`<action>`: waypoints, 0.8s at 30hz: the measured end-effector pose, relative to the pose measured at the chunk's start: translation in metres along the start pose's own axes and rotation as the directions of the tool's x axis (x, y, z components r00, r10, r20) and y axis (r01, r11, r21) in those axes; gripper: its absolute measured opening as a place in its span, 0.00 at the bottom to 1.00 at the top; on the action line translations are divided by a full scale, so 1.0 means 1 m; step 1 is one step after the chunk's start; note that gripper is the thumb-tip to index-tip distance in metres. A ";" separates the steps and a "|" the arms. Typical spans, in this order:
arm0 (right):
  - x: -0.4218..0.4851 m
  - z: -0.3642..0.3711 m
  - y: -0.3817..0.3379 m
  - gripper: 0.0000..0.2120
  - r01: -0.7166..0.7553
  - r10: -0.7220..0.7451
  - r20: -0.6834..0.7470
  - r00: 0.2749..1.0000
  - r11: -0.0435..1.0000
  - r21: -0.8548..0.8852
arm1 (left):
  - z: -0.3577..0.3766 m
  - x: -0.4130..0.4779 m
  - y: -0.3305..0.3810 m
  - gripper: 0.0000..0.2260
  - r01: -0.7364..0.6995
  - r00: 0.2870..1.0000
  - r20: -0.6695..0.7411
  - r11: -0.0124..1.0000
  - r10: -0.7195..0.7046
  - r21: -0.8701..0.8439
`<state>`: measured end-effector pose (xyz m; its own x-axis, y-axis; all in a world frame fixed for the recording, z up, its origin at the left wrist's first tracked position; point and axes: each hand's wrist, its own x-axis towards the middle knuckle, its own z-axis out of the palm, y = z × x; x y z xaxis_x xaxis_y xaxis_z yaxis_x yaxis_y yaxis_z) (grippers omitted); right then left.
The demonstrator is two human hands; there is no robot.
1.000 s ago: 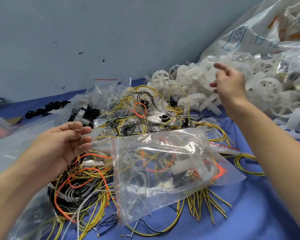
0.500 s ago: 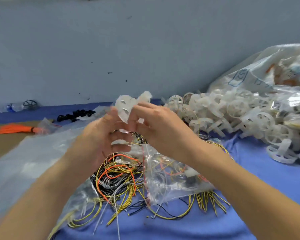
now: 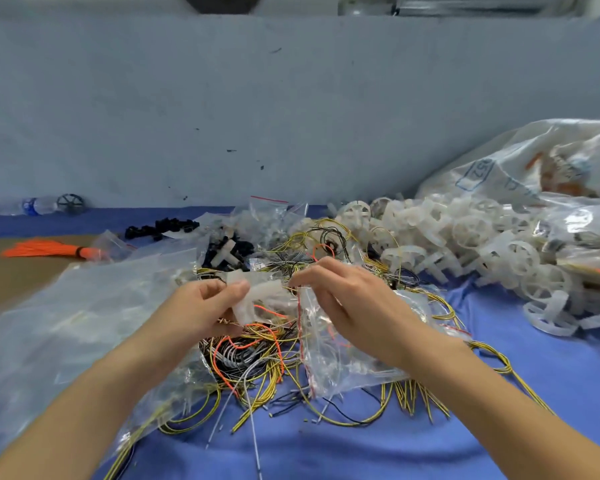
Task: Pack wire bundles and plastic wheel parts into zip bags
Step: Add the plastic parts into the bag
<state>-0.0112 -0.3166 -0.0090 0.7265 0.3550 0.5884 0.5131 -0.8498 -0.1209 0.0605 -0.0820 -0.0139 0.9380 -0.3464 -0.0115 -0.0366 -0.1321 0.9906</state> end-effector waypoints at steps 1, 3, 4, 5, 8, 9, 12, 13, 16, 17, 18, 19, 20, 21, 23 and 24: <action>-0.001 0.003 0.006 0.16 -0.024 0.025 0.044 0.999 0.999 -0.021 | -0.001 -0.001 -0.001 0.20 -0.002 1.000 0.004 0.997 0.002 0.072; -0.003 0.010 0.014 0.20 -0.052 0.065 0.162 0.985 0.995 -0.082 | 0.004 -0.004 -0.001 0.18 -0.010 0.998 0.065 0.983 -0.003 0.186; -0.004 0.013 0.017 0.22 -0.061 0.084 0.213 0.973 0.992 -0.111 | 0.010 -0.005 -0.001 0.17 -0.018 0.996 0.093 0.973 -0.004 0.230; -0.004 0.016 0.018 0.23 -0.066 0.100 0.254 0.962 0.988 -0.137 | 0.014 -0.005 -0.002 0.16 -0.026 0.994 0.109 0.963 -0.003 0.269; -0.003 0.019 0.020 0.20 -0.045 0.101 0.291 0.952 0.980 -0.192 | 0.025 -0.003 -0.004 0.09 -0.069 0.988 0.155 0.921 0.010 0.382; -0.003 0.018 0.021 0.18 -0.035 0.092 0.282 0.955 0.979 -0.201 | 0.027 -0.002 -0.005 0.08 -0.070 0.985 0.172 0.912 -0.001 0.403; -0.003 0.016 0.023 0.12 0.000 0.053 0.246 0.968 0.977 -0.212 | 0.034 -0.002 -0.005 0.07 -0.027 0.977 0.205 0.922 -0.058 0.386; -0.003 0.015 0.024 0.09 0.009 0.042 0.233 0.972 0.978 -0.210 | 0.036 -0.003 -0.005 0.07 -0.013 0.975 0.211 0.929 -0.070 0.370; -0.003 0.016 0.026 0.04 0.017 0.026 0.204 0.979 0.978 -0.207 | 0.041 -0.003 -0.002 0.09 0.027 0.972 0.219 0.963 -0.088 0.269; -0.002 0.016 0.027 0.03 0.003 0.034 0.196 0.980 0.982 -0.189 | 0.041 -0.004 -0.001 0.09 0.059 0.970 0.220 0.979 -0.102 0.197; -0.002 0.015 0.029 0.03 -0.015 0.045 0.184 0.982 0.987 -0.161 | 0.041 -0.004 0.000 0.09 0.095 0.968 0.222 0.989 -0.119 0.116; -0.002 0.015 0.030 0.03 -0.031 0.053 0.167 0.985 0.991 -0.130 | 0.040 -0.003 0.001 0.09 0.130 0.965 0.222 0.991 -0.136 0.043; -0.002 0.014 0.032 0.03 -0.045 0.060 0.150 0.987 0.994 -0.101 | 0.040 -0.002 0.002 0.09 0.163 0.963 0.221 0.986 -0.155 -0.017; -0.002 0.014 0.033 0.04 -0.055 0.065 0.135 0.989 0.995 -0.078 | 0.041 -0.001 0.002 0.09 0.194 0.959 0.223 0.978 -0.174 -0.071; -0.003 0.014 0.036 0.06 -0.063 0.067 0.111 0.992 0.997 -0.036 | 0.044 0.001 0.001 0.10 0.245 0.948 0.244 0.956 -0.202 -0.159; -0.003 0.014 0.036 0.07 -0.064 0.065 0.101 0.993 0.998 -0.017 | 0.046 0.001 0.000 0.09 0.264 0.941 0.266 0.946 -0.209 -0.190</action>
<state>0.0114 -0.3430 -0.0267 0.8007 0.3366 0.4956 0.4582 -0.8770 -0.1446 0.0460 -0.1250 -0.0200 0.7989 -0.5450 -0.2544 0.2784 -0.0398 0.9596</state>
